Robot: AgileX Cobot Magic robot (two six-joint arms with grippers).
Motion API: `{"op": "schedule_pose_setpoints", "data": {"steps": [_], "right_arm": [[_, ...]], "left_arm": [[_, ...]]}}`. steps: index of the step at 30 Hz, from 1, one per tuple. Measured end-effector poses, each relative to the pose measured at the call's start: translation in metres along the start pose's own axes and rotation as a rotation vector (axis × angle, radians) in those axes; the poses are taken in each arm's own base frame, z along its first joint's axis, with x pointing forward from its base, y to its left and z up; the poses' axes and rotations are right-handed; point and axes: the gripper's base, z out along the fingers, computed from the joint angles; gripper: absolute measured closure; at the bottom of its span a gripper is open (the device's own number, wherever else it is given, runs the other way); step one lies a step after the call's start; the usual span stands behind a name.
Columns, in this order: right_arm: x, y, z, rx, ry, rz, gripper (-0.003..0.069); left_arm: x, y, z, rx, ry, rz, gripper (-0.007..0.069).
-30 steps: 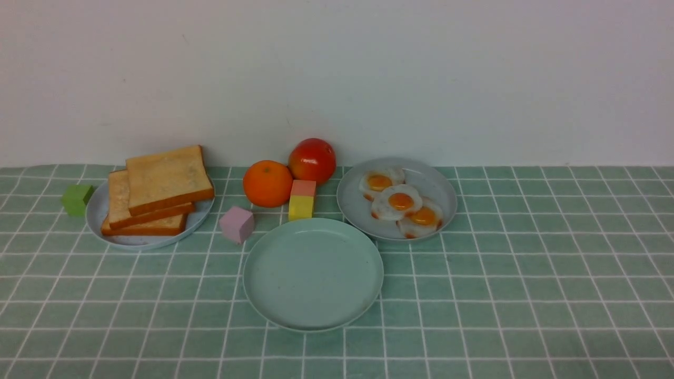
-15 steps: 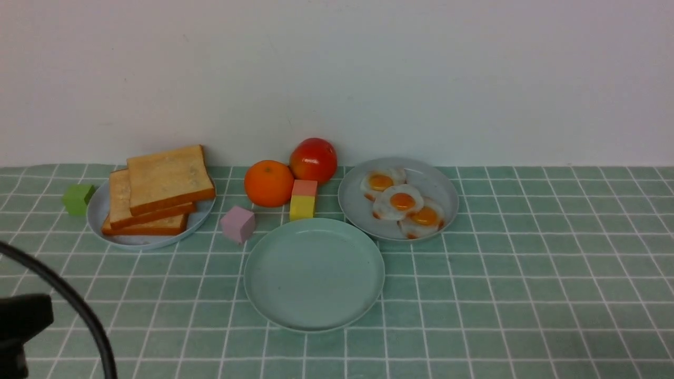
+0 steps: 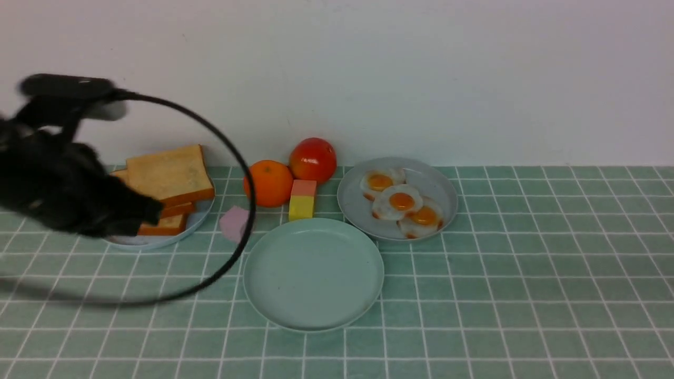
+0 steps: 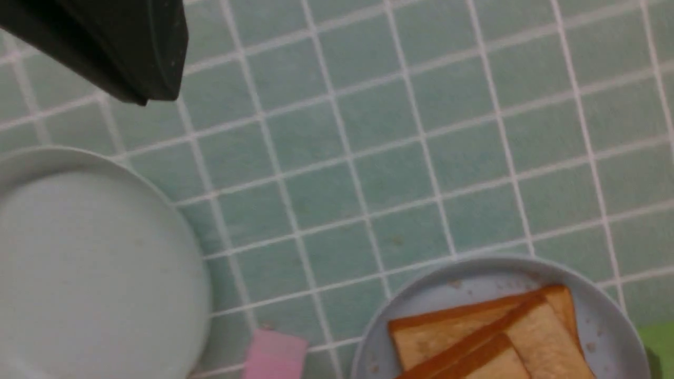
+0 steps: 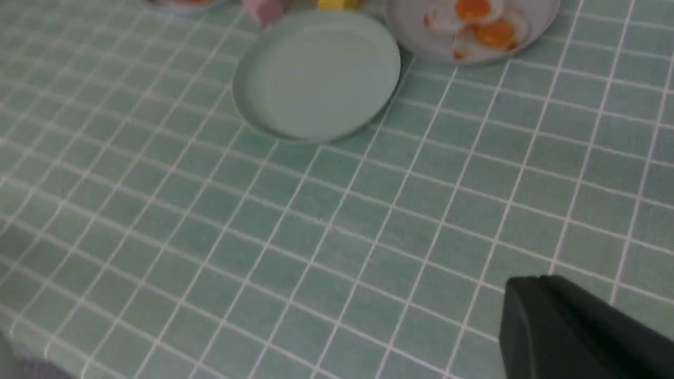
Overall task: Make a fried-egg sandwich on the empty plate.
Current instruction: Use the left arm to grab a slice of bread
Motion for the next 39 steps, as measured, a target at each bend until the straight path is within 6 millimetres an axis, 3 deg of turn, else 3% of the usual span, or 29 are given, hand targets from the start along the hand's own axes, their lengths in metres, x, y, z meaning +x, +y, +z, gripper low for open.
{"op": "schedule_pose_setpoints", "data": {"steps": [1, 5, 10, 18, 24, 28, 30, 35, 39], "right_arm": [[-0.008, 0.002, -0.002, -0.017, -0.001, -0.039, 0.0658], [-0.012, 0.007, -0.002, -0.05, 0.008, -0.111, 0.0658], [-0.009, 0.007, -0.002, -0.047, 0.034, -0.146, 0.0657], [-0.009, 0.006, -0.003, -0.041, 0.039, -0.151, 0.0654], [-0.009, 0.006, -0.003, -0.041, 0.038, -0.151, 0.0652], [-0.009, 0.006, -0.002, -0.039, 0.03, -0.151, 0.0651], [-0.01, 0.006, -0.002, -0.038, 0.023, -0.15, 0.0651], [-0.011, 0.007, -0.002, -0.044, 0.011, -0.145, 0.0645], [-0.011, 0.008, -0.003, -0.06, 0.006, -0.137, 0.0645]], "left_arm": [[-0.018, 0.007, 0.017, -0.009, 0.019, 0.041, 0.0637], [-0.048, 0.028, 0.053, -0.009, 0.081, 0.144, 0.0637], [-0.065, 0.059, 0.084, 0.006, 0.157, 0.26, 0.0637], [-0.067, 0.071, 0.106, -0.023, 0.154, 0.476, 0.0615], [-0.071, 0.076, 0.128, -0.058, 0.101, 0.498, 0.0421], [-0.067, 0.08, 0.144, -0.067, 0.125, 0.517, 0.0235], [-0.067, 0.082, 0.147, -0.084, 0.123, 0.533, 0.0188], [-0.066, 0.084, 0.155, -0.102, 0.119, 0.554, 0.0173], [-0.063, 0.088, 0.167, -0.12, 0.133, 0.609, 0.0211]]}}
